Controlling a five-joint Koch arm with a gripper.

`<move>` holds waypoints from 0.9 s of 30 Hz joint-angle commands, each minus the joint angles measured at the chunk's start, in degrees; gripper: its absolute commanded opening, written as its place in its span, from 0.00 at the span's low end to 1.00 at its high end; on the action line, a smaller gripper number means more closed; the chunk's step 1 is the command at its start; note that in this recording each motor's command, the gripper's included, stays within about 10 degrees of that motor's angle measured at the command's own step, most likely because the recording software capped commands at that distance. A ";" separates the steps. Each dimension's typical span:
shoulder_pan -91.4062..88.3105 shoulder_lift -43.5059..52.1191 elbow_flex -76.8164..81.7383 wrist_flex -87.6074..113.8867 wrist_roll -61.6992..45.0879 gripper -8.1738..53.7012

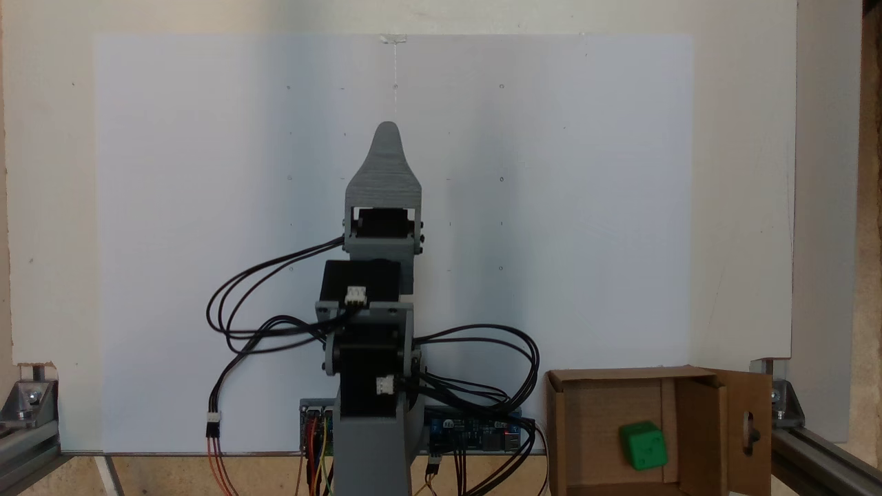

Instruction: Grasp a green dice and put it in the bin.

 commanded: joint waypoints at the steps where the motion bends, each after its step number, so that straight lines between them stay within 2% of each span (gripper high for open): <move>1: -1.49 4.92 2.20 -9.38 2.20 0.87; 6: -3.52 11.69 11.69 -21.87 2.02 0.89; 14: -2.37 11.95 25.14 -43.66 1.49 0.91; 27: -2.46 11.95 50.01 -73.19 1.32 0.86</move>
